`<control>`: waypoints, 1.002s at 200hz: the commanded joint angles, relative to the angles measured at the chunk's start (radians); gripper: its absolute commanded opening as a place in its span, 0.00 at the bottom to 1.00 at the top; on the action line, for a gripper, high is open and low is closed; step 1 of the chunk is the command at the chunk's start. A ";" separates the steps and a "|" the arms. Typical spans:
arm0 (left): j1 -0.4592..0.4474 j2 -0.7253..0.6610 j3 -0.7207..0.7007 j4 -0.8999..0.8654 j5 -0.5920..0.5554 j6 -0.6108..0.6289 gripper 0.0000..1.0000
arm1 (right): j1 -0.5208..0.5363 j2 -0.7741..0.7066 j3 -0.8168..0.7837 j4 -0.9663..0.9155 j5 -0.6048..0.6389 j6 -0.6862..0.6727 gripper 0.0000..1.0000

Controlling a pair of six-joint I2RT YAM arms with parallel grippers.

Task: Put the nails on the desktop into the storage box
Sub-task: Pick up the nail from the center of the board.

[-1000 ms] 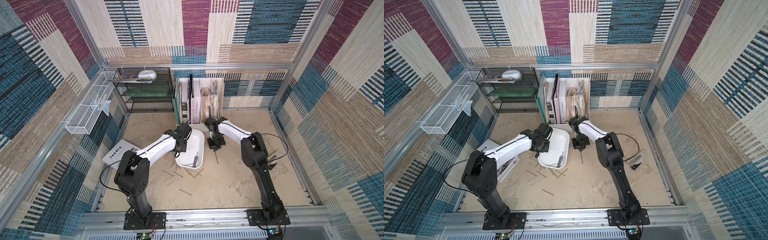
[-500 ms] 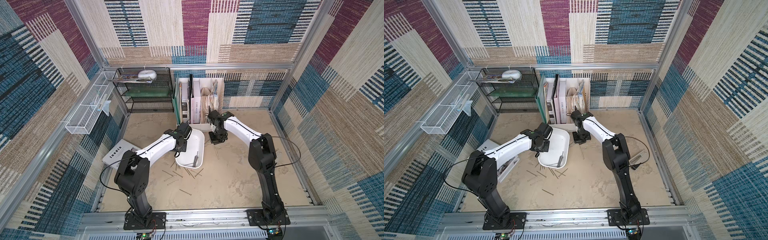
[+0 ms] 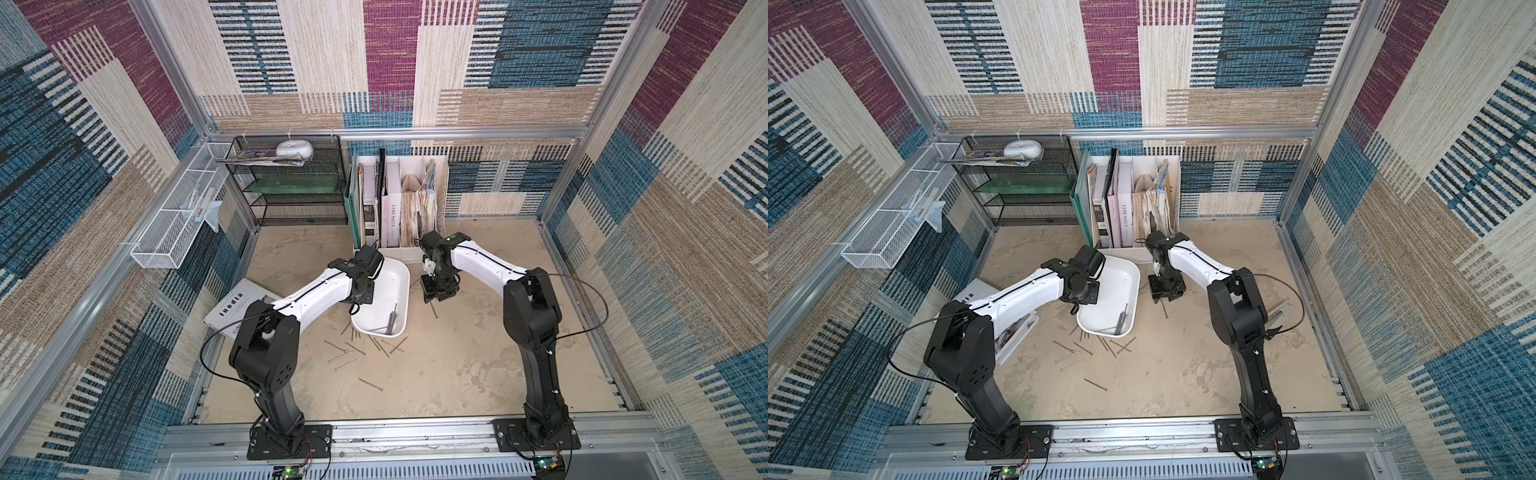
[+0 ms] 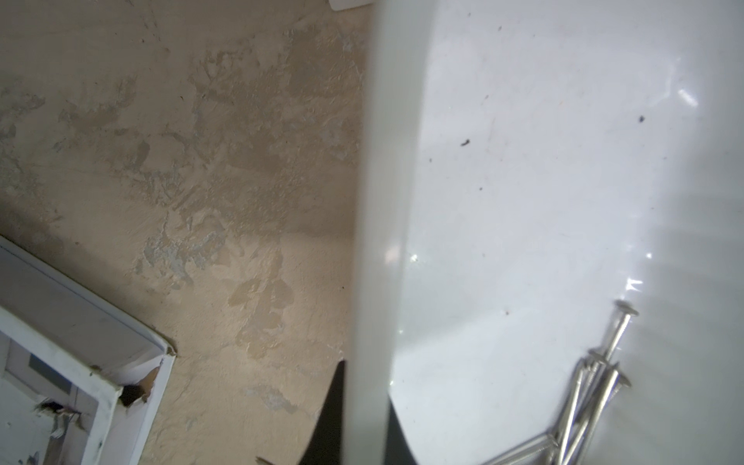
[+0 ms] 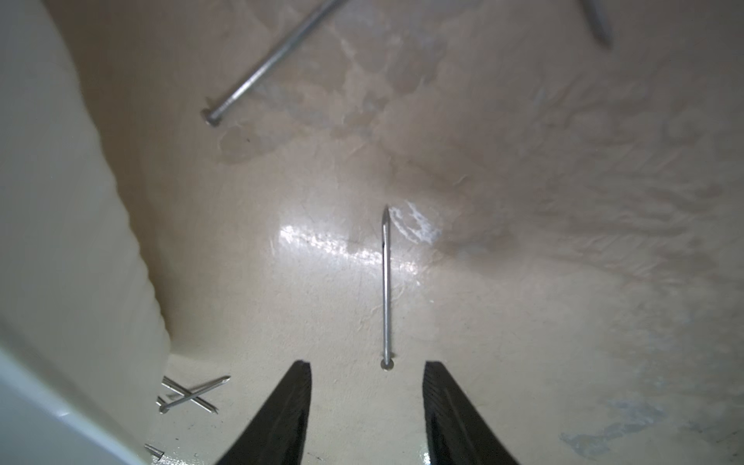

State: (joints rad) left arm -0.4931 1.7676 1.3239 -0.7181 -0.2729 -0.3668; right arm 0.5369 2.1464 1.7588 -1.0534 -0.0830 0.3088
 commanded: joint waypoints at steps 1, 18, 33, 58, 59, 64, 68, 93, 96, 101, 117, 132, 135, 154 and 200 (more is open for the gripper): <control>0.002 0.006 0.011 0.004 0.007 -0.003 0.00 | 0.005 -0.001 -0.047 0.059 0.020 -0.011 0.50; 0.003 0.007 0.011 0.003 0.006 -0.003 0.00 | 0.018 0.013 -0.068 0.074 0.042 -0.010 0.51; 0.004 0.005 0.010 0.006 0.004 -0.003 0.00 | 0.025 0.029 -0.085 0.086 0.084 -0.003 0.49; 0.004 0.008 0.011 0.005 0.006 -0.004 0.00 | 0.032 0.055 -0.112 0.119 0.141 0.010 0.43; 0.004 0.007 0.010 0.005 0.006 -0.004 0.00 | 0.033 0.057 -0.112 0.119 0.143 0.010 0.42; 0.004 0.007 0.011 0.005 0.006 -0.003 0.00 | 0.036 0.063 -0.113 0.122 0.156 0.012 0.40; 0.004 0.008 0.011 0.004 0.005 -0.003 0.00 | 0.039 0.066 -0.116 0.125 0.163 0.014 0.36; 0.004 0.007 0.012 0.002 0.000 0.000 0.00 | 0.052 0.082 -0.130 0.121 0.200 0.027 0.02; 0.005 0.007 0.012 0.002 0.000 0.000 0.00 | 0.051 0.081 -0.136 0.120 0.210 0.031 0.00; 0.005 0.007 0.012 0.002 0.000 -0.001 0.00 | 0.052 0.078 -0.146 0.120 0.218 0.035 0.00; 0.005 0.010 0.014 0.000 0.004 -0.001 0.00 | 0.051 0.055 -0.181 0.133 0.232 0.047 0.00; 0.005 0.012 0.015 0.000 0.004 -0.003 0.00 | 0.040 0.003 -0.207 0.147 0.229 0.062 0.00; 0.006 0.012 0.015 -0.001 0.002 -0.002 0.00 | 0.038 -0.012 -0.209 0.150 0.221 0.064 0.00; 0.005 0.011 0.016 -0.004 0.003 -0.001 0.00 | 0.035 -0.131 -0.213 0.201 0.101 0.080 0.00; 0.007 0.012 0.018 -0.009 0.006 0.000 0.00 | 0.069 -0.322 -0.192 0.346 -0.255 0.174 0.00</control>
State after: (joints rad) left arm -0.4866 1.7756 1.3289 -0.7193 -0.2661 -0.3664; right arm 0.5777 1.8664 1.5600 -0.7998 -0.1291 0.4114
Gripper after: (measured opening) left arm 0.096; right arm 0.077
